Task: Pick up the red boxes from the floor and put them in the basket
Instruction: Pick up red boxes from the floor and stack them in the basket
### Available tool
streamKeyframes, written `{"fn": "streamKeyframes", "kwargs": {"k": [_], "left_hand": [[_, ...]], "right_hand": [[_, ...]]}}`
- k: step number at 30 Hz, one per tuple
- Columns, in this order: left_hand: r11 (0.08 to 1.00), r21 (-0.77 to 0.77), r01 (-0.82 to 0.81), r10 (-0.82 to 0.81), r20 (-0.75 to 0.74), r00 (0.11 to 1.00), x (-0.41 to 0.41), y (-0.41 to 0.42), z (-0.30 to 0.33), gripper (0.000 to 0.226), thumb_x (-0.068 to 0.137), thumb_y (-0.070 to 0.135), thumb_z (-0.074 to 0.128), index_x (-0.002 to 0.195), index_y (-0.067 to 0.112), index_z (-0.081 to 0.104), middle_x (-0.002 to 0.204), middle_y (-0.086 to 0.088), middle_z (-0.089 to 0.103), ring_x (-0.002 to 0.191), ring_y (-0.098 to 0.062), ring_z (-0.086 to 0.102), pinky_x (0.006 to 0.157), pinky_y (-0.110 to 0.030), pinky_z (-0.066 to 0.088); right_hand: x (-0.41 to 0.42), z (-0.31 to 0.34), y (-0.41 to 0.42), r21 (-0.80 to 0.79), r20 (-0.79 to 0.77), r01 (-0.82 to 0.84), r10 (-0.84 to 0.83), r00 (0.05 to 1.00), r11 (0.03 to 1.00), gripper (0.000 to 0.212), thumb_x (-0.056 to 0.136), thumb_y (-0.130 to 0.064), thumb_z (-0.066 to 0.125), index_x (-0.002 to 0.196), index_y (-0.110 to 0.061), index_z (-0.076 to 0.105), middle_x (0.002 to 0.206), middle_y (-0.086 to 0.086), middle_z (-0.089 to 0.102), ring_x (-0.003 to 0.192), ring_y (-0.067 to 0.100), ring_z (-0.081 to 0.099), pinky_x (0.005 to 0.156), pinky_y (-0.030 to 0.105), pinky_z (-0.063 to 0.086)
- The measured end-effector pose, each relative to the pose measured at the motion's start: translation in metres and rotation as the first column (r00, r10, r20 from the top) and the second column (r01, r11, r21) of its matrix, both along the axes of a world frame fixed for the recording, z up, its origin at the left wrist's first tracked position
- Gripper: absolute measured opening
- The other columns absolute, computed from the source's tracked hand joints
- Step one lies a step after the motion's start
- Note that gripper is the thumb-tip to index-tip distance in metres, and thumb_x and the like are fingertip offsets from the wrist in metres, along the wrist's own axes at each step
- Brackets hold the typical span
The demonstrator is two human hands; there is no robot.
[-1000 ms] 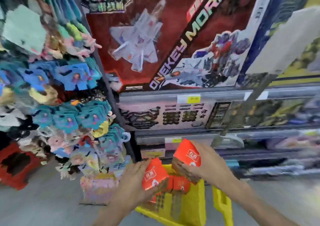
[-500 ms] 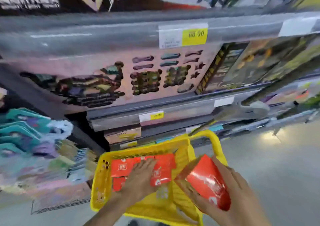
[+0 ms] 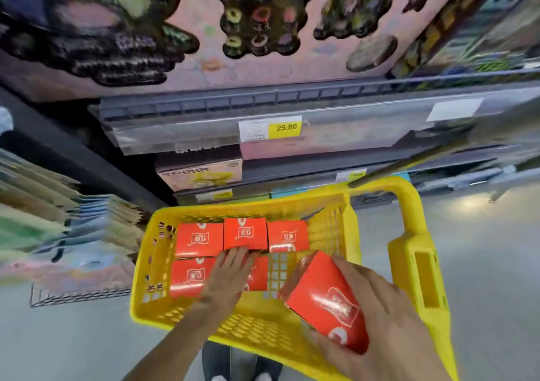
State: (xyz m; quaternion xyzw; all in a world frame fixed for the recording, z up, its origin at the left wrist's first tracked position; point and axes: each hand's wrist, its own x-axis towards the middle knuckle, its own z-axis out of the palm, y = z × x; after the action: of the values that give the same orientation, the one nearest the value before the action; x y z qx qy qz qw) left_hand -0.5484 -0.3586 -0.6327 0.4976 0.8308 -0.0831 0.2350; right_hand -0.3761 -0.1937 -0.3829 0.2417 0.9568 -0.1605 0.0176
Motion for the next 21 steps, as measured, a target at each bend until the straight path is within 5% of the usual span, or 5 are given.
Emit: {"fn": "streamKeyframes", "kwargs": {"k": [6, 9, 15, 21], "left_hand": [[0.993, 0.082, -0.083, 0.086, -0.034, 0.996, 0.001, -0.009, 0.001, 0.099, 0.04, 0.022, 0.095, 0.129, 0.012, 0.053, 0.118, -0.012, 0.052, 0.107, -0.031, 0.05, 0.093, -0.048, 0.048], [0.992, 0.081, -0.099, 0.102, -0.035, 0.994, -0.005, -0.025, 0.007, 0.091, 0.029, 0.025, 0.097, 0.113, 0.008, 0.065, 0.11, -0.015, 0.06, 0.1, -0.032, 0.053, 0.084, -0.049, 0.053], [0.992, 0.06, -0.11, 0.109, 0.02, 0.994, -0.012, -0.038, 0.01, 0.083, 0.05, 0.026, 0.095, 0.124, 0.012, 0.06, 0.124, -0.01, 0.057, 0.113, -0.029, 0.054, 0.096, -0.048, 0.05], [0.989, 0.058, -0.134, 0.133, 0.01, 0.991, -0.012, -0.039, 0.007, 0.081, 0.065, 0.022, 0.088, 0.136, 0.014, 0.05, 0.135, -0.009, 0.048, 0.124, -0.029, 0.045, 0.105, -0.051, 0.041]], "right_hand": [[-0.034, -0.007, -0.002, -0.002, 0.207, -0.109, 0.107, 0.972, 0.994, 0.104, 0.055, -0.083, 0.054, 0.138, -0.02, 0.05, 0.113, -0.01, 0.064, 0.088, 0.005, 0.061, 0.071, 0.025, 0.056], [-0.052, -0.038, -0.003, 0.068, 0.251, -0.201, 0.179, 0.951, 0.977, 0.112, 0.044, -0.077, 0.069, 0.136, -0.017, 0.05, 0.107, -0.006, 0.065, 0.086, 0.013, 0.068, 0.072, 0.029, 0.058], [-0.066, -0.11, 0.002, 0.018, 0.386, -0.345, 0.312, 0.868, 0.938, 0.108, 0.03, -0.047, 0.088, 0.127, -0.011, 0.055, 0.106, 0.003, 0.063, 0.088, 0.024, 0.066, 0.077, 0.039, 0.057], [-0.068, -0.139, 0.007, -0.046, 0.42, -0.377, 0.361, 0.833, 0.925, 0.099, 0.06, -0.039, 0.079, 0.145, -0.017, 0.034, 0.134, 0.001, 0.049, 0.123, 0.024, 0.051, 0.108, 0.042, 0.04]]}}
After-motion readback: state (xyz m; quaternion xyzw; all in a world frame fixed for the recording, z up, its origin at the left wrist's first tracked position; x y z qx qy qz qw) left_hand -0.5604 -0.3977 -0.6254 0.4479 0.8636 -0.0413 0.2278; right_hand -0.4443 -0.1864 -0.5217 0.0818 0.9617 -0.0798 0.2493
